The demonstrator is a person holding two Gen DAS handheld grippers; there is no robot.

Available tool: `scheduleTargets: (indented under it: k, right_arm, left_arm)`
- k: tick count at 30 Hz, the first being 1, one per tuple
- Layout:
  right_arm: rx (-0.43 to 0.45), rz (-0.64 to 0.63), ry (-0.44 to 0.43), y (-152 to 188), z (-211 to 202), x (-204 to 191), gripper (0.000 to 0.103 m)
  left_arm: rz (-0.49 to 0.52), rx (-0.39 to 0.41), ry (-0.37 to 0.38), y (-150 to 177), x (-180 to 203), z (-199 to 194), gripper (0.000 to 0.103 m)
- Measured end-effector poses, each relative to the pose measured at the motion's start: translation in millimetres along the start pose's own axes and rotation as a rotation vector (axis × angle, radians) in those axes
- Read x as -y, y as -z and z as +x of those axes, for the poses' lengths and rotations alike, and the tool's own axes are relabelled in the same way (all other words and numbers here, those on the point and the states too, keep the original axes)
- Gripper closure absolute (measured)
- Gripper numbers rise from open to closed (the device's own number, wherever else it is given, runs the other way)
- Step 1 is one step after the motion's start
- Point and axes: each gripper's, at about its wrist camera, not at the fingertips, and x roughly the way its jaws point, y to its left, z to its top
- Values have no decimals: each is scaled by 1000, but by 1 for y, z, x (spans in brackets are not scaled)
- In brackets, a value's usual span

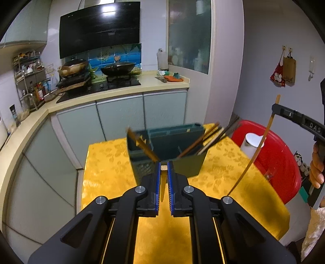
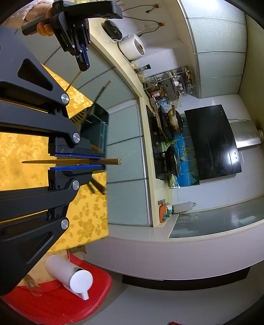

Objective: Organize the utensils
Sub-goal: 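Lift both held chopsticks and carry them over the green utensil holder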

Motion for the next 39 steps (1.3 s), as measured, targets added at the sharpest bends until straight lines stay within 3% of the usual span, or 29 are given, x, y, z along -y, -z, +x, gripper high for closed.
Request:
scheduleTargets:
  k: [9,21,27,39]
  right_arm:
    - [33,14,36,-41,21,0,96]
    - [115,43,64,-85,47,6,96]
    - [112,51,58,-86,70,1,96]
    - [11,5,67,-62,110,-13,96]
  left_arm:
    - [2,34,-1,-52,11,6,97]
    - [-53,69,-24,-98,4,27,97]
    - [-84,37,-45,-100,-2,56,97]
    - [-51,-38,-69,-71,-1,96,97]
